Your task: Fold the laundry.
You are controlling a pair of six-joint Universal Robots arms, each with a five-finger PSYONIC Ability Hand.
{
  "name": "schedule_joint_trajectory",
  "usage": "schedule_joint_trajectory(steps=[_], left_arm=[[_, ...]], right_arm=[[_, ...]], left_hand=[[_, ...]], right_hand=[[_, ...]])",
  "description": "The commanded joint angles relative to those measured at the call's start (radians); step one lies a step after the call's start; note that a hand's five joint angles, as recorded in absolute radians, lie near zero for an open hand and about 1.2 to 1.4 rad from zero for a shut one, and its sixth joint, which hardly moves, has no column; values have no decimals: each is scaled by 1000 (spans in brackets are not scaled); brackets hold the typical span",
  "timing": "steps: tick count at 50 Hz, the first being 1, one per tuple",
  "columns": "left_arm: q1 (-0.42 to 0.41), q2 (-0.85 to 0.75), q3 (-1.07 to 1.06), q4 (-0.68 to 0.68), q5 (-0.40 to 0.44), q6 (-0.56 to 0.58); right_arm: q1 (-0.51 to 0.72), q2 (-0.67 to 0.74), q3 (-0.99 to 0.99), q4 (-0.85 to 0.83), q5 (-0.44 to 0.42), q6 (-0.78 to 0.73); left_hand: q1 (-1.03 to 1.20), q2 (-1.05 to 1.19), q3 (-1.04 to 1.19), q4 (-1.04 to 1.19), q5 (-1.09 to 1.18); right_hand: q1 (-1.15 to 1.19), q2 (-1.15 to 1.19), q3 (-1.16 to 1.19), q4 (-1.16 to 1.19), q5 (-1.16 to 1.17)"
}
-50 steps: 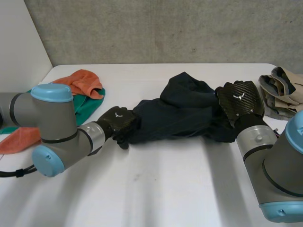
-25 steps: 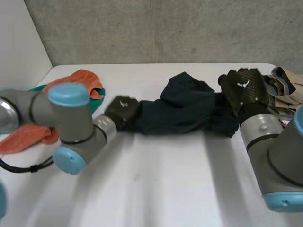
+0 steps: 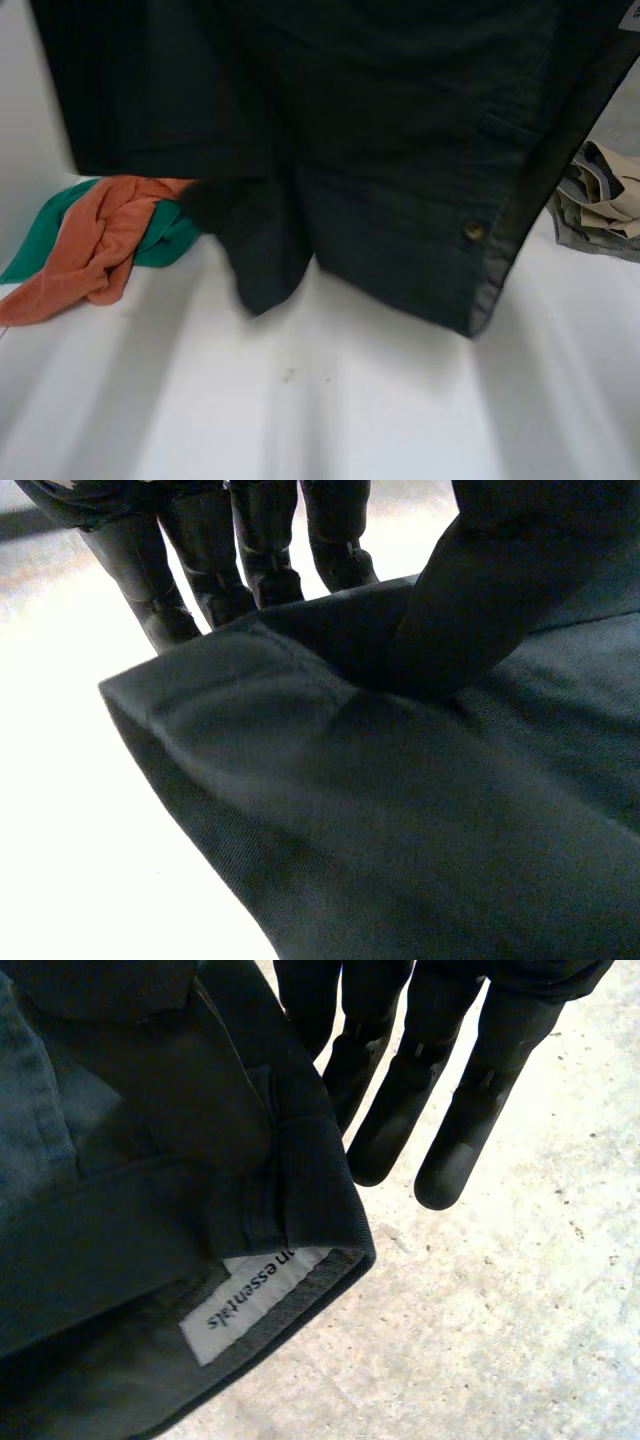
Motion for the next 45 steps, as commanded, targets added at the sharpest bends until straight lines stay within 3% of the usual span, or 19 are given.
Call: schedule_joint_trajectory(steps=[1,9,15,21,22,23,25,26,27,32,37,42,45], left_arm=[[5,-148,40,2,14,9],[14,-471,96,14,58,19],[40,-757,198,123,94,94],[54,-984,379,219,141,134],[57,-1036,446,233,150,133],[57,-1056,474,238,152,130],[56,-1084,517,244,152,122],[56,-1093,541,249,149,105],[57,-1093,544,252,149,95],[45,-1049,517,250,118,21],[37,-835,318,241,40,9],[0,-639,85,189,-3,9],[-44,-517,-64,99,-7,9]], right_arm=[[-5,99,-4,10,1,18],[-23,384,22,-94,12,50],[-22,585,15,-244,70,52],[-12,804,-39,-583,182,30],[-9,829,-48,-626,193,21],[-8,853,-57,-664,205,10],[-8,916,-89,-766,214,-39],[-6,932,-99,-787,214,-56],[-6,959,-126,-813,216,-91],[6,964,-134,-800,199,-129],[4,846,-48,-691,132,-128],[-18,655,105,-462,-83,-135],[-61,588,170,-354,-154,-140]], left_hand=[[245,200,203,199,232],[245,200,203,199,232],[245,200,203,199,232],[245,200,203,199,232],[187,143,145,141,175],[-90,-134,-132,-135,-102],[-767,-812,-809,-813,-780],[-977,-1021,-1019,-1023,-989],[-936,-980,-978,-981,-948],[-977,-1021,-1019,-1023,-989],[-977,-1021,-1019,-1023,-989],[-921,-965,-963,-966,-933],[-891,-936,-933,-937,-904]], right_hand=[[288,220,205,195,219],[288,220,205,195,219],[288,220,205,195,219],[288,220,205,195,219],[288,220,205,195,219],[288,220,205,195,219],[-509,-576,-591,-601,-577],[-792,-860,-874,-885,-861],[-934,-1002,-1017,-1027,-1003],[-934,-1002,-1017,-1027,-1003],[-934,-1002,-1017,-1027,-1003],[-934,-1002,-1017,-1027,-1003],[-934,-1002,-1017,-1027,-1003]])
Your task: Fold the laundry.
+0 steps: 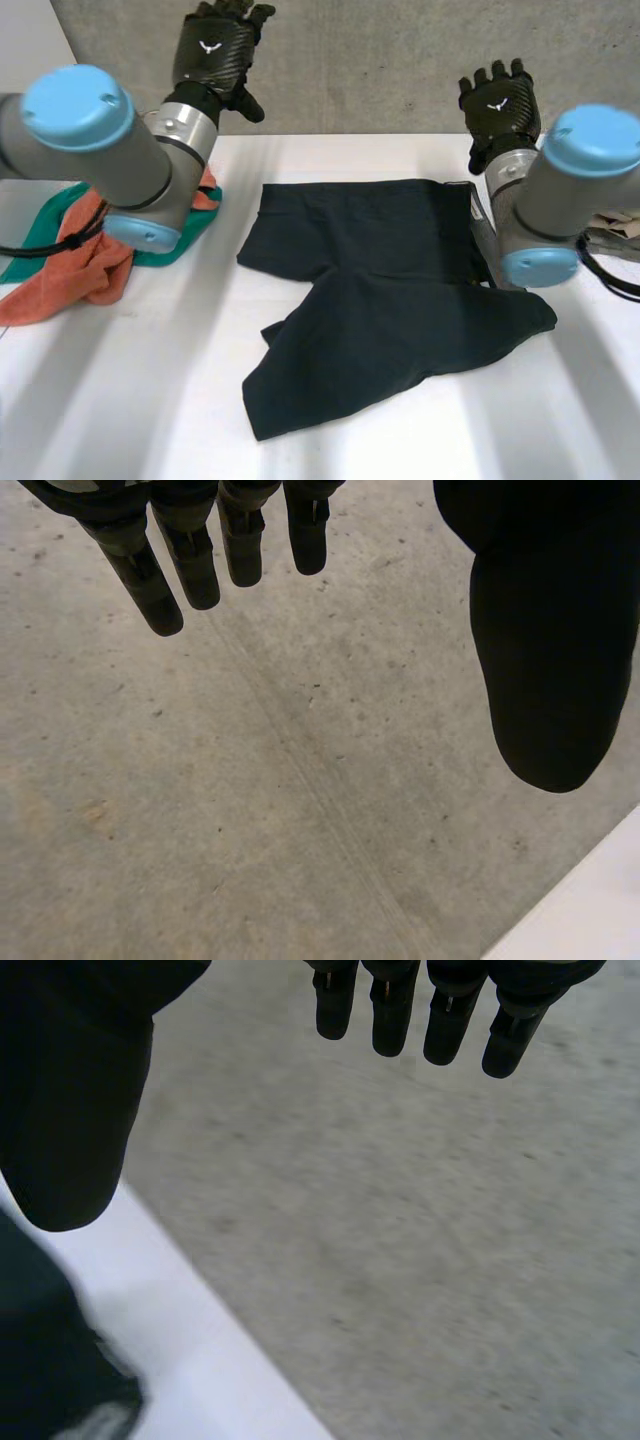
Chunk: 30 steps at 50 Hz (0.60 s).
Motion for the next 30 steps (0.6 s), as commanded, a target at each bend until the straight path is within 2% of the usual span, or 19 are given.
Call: schedule_joint_trajectory(steps=[1,4,7,11,13,18,25,27,30], left_arm=[[-78,292,-351,-154,-36,5],[-112,378,-484,-280,-38,0],[-152,437,-607,-381,-38,-3],[-219,484,-736,-447,-38,-6],[-244,497,-782,-452,-38,-6],[-290,508,-899,-452,-36,-6],[-289,430,-930,-427,-38,-6],[-284,403,-925,-406,-39,-6],[-278,377,-920,-349,-44,-6]], right_arm=[[-99,-242,215,341,-251,-7],[-154,-289,267,436,-286,-13],[-214,-371,342,553,-332,-39],[-294,-438,465,646,-426,-187],[-351,-464,539,680,-470,-308],[-443,-532,663,716,-539,-453],[-497,-534,764,681,-685,-481],[-500,-529,786,639,-735,-481],[-503,-512,801,589,-763,-481]], left_hand=[[104,90,84,94,74],[193,178,172,183,163],[342,327,322,332,312],[509,495,489,499,479],[577,562,557,567,547],[548,534,528,538,518],[305,290,284,295,275],[299,284,278,288,269],[302,287,281,291,272]], right_hand=[[-49,-38,-37,-41,-48],[-24,-13,-12,-16,-23],[155,166,167,163,156],[296,307,307,304,297],[390,401,402,398,391],[484,495,496,492,485],[464,475,475,472,465],[379,390,391,387,380],[334,346,346,343,336]])
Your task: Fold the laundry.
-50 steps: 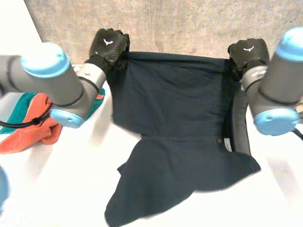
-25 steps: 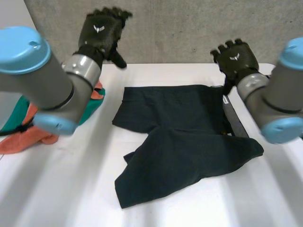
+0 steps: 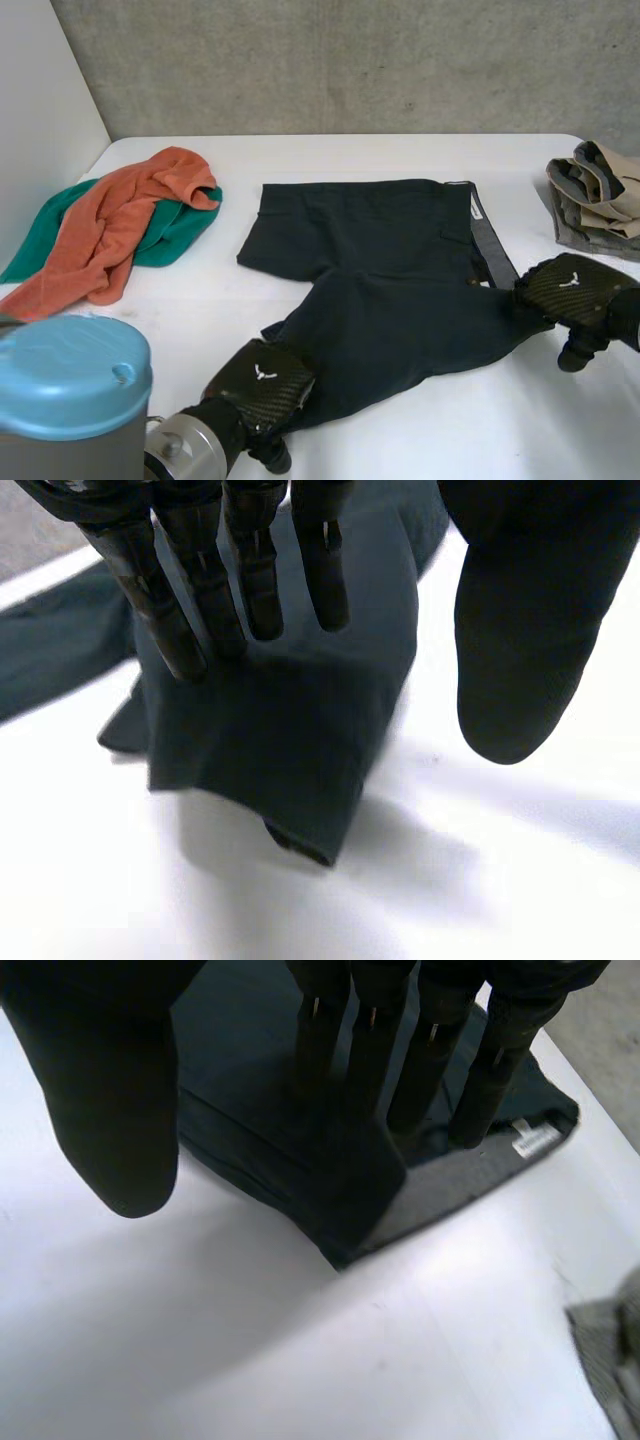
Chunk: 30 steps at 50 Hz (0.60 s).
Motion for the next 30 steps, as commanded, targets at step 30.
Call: schedule_joint_trajectory(steps=[30], left_arm=[[16,-247,75,490,-140,23]], right_arm=[[91,266,44,-564,-21,77]], left_hand=[[922,920,915,931,933]], right_hand=[[814,816,816,816,820]])
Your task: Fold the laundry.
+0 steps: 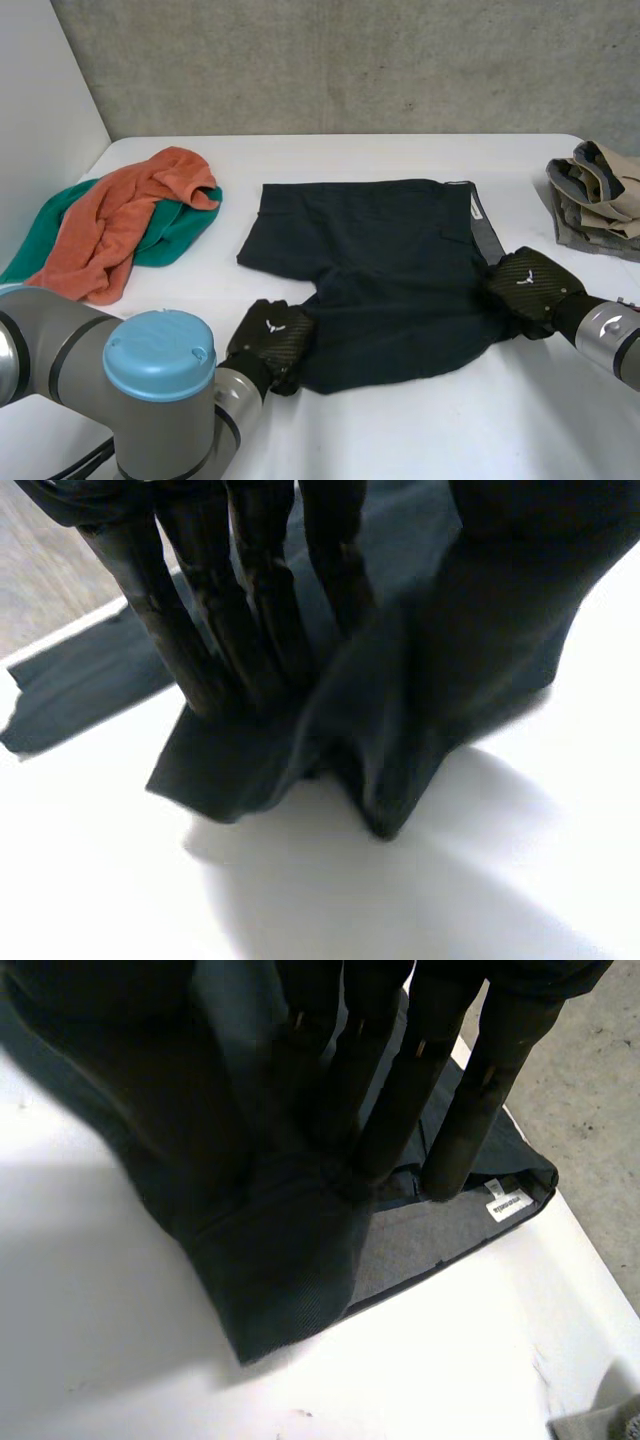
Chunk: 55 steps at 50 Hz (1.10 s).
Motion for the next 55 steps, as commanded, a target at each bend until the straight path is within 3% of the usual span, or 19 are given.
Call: schedule_joint_trajectory(steps=[1,5,11,19,22,30,37,42,46,51,55], left_arm=[[-5,42,-21,139,-28,5],[-5,120,-35,134,-33,53],[3,267,-64,85,-27,116],[-2,519,-29,-310,-19,108],[-8,580,-3,-393,-11,102],[-3,692,48,-423,-5,93],[1,582,42,-365,-4,99],[55,374,101,-184,-4,111],[127,221,187,-61,5,122],[155,9,376,22,62,154],[167,-166,561,40,107,190]], right_arm=[[24,14,2,-28,61,13],[28,-37,3,-1,105,48],[18,-233,-15,183,113,119],[-30,-429,-132,623,130,50],[-68,-479,-178,762,118,-10],[-71,-583,-234,782,112,58],[-52,-557,-162,641,116,102],[-6,-398,-159,492,144,168],[74,-273,-214,376,260,236],[178,-114,-312,157,455,248],[211,-8,-368,48,510,254]], left_hand=[[293,317,327,317,327],[293,317,327,317,327],[293,317,327,317,327],[293,317,327,317,327],[293,317,327,317,327],[293,317,327,317,327],[293,317,327,317,327],[293,317,327,317,327],[293,317,327,317,327],[293,317,327,317,327],[293,317,327,317,327]], right_hand=[[339,292,268,271,297],[339,292,268,271,297],[339,292,268,271,297],[339,292,268,271,297],[339,292,268,271,297],[339,292,268,271,297],[339,292,268,271,297],[339,292,268,271,297],[339,292,268,271,297],[339,292,268,271,297],[339,292,268,271,297]])
